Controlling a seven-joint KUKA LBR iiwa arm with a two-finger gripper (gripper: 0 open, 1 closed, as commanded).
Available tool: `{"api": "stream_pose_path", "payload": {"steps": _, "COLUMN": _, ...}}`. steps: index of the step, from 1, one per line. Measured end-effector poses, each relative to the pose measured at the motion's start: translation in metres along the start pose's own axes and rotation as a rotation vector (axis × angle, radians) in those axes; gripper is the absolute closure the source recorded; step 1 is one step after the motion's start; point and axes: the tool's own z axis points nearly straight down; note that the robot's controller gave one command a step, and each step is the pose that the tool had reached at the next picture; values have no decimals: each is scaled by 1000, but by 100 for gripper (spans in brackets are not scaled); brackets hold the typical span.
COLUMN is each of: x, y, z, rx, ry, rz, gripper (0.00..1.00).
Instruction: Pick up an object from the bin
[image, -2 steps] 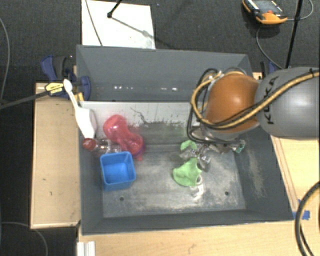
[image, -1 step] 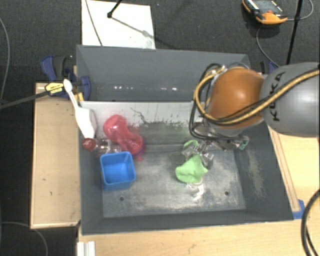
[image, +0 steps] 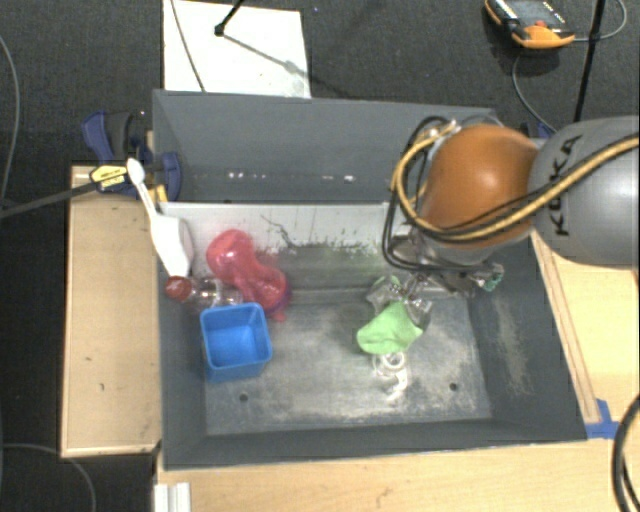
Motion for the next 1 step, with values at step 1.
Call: {"api": "stream_pose_path", "payload": {"steps": 1, "x": 0, "y": 0, "z": -16, "rx": 1, "ry": -1, "rz": 1, "gripper": 100}}
